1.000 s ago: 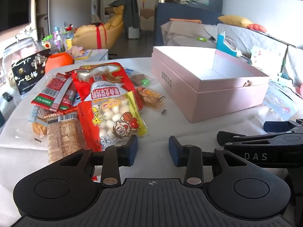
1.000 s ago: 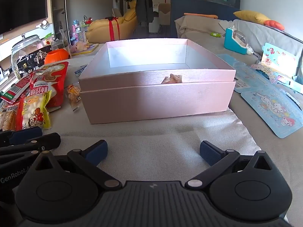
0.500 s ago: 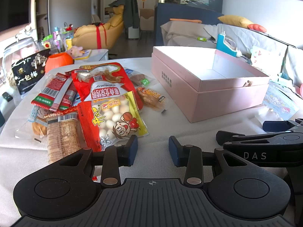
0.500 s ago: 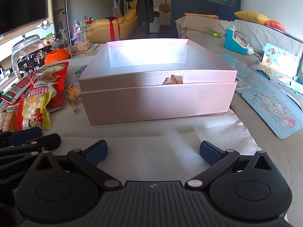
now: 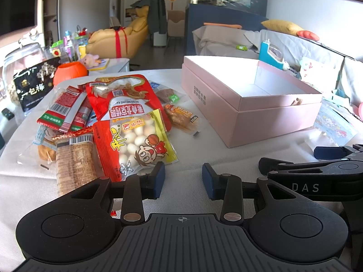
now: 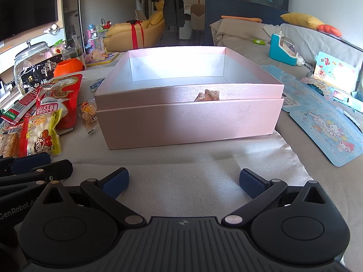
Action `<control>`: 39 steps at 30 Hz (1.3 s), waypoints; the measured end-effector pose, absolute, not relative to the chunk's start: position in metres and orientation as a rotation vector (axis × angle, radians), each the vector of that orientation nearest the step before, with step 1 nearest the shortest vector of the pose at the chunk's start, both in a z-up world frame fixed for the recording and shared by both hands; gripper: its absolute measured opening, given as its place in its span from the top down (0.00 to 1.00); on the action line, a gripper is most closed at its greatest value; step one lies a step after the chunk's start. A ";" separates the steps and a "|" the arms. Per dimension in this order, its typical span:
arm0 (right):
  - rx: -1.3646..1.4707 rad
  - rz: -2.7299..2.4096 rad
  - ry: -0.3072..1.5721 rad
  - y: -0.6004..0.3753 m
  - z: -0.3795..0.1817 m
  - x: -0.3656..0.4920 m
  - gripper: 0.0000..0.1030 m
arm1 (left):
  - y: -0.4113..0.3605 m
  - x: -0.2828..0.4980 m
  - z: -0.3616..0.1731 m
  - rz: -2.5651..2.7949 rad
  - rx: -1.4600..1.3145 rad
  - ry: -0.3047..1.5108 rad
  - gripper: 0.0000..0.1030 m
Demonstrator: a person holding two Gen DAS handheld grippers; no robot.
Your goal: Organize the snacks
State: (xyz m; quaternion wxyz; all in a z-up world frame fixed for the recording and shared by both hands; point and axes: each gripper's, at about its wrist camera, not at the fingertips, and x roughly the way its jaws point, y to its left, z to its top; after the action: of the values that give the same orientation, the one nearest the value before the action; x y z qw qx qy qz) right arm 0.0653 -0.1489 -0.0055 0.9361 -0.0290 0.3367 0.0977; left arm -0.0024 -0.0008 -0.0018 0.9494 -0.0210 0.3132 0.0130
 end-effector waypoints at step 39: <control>-0.059 0.200 0.688 -0.149 -0.006 0.065 0.00 | -0.001 0.000 -0.001 0.029 -0.036 0.638 0.60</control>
State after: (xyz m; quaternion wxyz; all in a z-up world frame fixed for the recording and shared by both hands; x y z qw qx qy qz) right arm 0.0651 -0.1493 -0.0055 0.9361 -0.0289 0.3366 0.0979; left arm -0.0005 -0.0010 -0.0012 0.9493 -0.0178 0.3135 0.0141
